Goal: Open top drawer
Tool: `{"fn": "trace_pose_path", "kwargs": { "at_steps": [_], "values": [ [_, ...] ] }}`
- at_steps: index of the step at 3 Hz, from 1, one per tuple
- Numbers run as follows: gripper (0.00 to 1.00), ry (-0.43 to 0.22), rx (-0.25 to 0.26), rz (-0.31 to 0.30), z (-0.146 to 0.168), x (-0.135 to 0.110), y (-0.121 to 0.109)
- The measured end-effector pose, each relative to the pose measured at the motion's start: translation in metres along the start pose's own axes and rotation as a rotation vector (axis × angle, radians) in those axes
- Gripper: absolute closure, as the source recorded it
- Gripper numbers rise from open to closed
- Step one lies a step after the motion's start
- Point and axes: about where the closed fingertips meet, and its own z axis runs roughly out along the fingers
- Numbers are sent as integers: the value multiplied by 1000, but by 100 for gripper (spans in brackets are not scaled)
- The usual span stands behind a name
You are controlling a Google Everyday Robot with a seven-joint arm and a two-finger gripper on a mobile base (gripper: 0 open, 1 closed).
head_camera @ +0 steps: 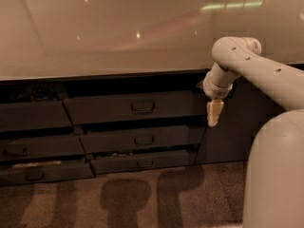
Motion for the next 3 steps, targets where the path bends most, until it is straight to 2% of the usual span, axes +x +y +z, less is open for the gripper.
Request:
{"fn": "trace_pose_path", "kwargs": {
  "at_steps": [1, 2, 3],
  "values": [
    [0, 9, -47, 22, 18, 12, -3],
    [0, 10, -48, 25, 21, 13, -4],
    [19, 10, -48, 25, 21, 13, -4]
  ]
}}
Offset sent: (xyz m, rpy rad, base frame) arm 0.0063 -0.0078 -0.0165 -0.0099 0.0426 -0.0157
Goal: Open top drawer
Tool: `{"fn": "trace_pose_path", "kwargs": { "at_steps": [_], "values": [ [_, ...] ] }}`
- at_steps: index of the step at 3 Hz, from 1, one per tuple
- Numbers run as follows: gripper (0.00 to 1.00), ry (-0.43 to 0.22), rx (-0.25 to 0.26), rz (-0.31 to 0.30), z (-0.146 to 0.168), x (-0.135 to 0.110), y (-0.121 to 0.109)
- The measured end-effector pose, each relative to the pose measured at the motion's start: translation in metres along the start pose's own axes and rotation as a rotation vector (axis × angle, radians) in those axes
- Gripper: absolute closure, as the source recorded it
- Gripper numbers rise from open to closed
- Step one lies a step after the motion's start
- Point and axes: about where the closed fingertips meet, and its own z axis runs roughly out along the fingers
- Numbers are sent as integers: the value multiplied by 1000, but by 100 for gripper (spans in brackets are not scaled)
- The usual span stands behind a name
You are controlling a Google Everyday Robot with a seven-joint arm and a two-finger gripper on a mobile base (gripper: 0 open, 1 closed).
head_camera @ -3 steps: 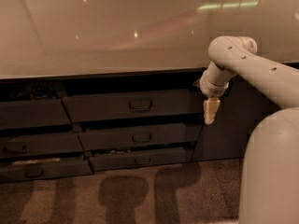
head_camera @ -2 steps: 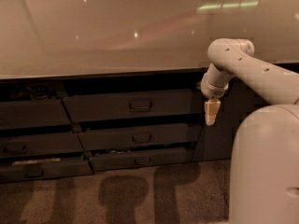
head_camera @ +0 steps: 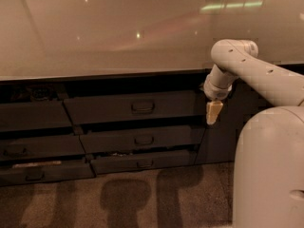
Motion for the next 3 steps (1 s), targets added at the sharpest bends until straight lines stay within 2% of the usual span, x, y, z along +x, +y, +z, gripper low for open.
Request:
{"fn": "trace_pose_path", "kwargs": {
  "at_steps": [3],
  "values": [
    [88, 0, 0, 0, 0, 0, 0]
  ]
}}
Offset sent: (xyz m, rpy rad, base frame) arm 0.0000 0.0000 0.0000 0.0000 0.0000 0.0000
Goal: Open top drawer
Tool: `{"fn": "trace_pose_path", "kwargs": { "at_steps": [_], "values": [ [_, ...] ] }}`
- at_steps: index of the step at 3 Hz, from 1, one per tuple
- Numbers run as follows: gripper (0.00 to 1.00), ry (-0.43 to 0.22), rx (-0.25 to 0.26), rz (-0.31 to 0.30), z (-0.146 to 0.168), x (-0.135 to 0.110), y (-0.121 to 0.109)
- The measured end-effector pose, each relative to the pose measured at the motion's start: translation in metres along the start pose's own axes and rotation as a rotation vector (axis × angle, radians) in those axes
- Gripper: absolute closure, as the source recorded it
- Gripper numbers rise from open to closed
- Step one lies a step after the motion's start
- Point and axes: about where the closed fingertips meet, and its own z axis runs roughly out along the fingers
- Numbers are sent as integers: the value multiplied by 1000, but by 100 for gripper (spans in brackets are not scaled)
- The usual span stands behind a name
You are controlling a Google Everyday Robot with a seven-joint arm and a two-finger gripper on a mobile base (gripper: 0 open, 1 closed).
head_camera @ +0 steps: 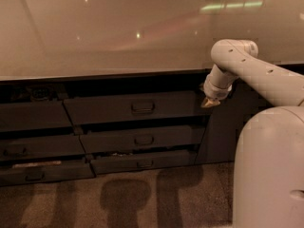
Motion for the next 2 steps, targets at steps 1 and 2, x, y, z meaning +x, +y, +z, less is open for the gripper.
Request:
{"fn": "trace_pose_path", "kwargs": {
  "at_steps": [1, 2],
  "values": [
    [100, 0, 0, 0, 0, 0, 0],
    [100, 0, 0, 0, 0, 0, 0]
  ]
}}
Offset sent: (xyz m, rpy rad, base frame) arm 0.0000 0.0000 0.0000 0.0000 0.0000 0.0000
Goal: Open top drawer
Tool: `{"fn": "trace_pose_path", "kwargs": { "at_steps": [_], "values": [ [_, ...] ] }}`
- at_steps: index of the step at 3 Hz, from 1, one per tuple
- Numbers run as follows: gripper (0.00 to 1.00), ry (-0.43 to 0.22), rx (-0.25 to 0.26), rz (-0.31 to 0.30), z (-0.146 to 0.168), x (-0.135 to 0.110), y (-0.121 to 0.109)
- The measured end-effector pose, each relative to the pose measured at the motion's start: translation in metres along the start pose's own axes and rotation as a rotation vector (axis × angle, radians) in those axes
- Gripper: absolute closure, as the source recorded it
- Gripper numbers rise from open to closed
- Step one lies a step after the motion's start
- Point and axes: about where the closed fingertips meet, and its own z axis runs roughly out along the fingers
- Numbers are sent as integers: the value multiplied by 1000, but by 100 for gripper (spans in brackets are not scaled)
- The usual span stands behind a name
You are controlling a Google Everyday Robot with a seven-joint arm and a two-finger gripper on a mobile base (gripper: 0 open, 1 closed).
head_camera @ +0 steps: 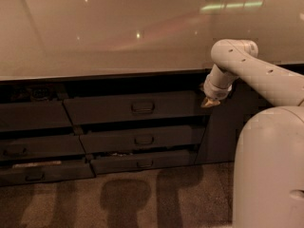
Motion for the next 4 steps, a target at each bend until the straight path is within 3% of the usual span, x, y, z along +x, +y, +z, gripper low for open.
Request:
{"fn": "trace_pose_path", "kwargs": {
  "at_steps": [2, 4],
  "values": [
    [100, -13, -19, -9, 2, -1, 5],
    [100, -5, 4, -30, -9, 5, 5]
  ]
}}
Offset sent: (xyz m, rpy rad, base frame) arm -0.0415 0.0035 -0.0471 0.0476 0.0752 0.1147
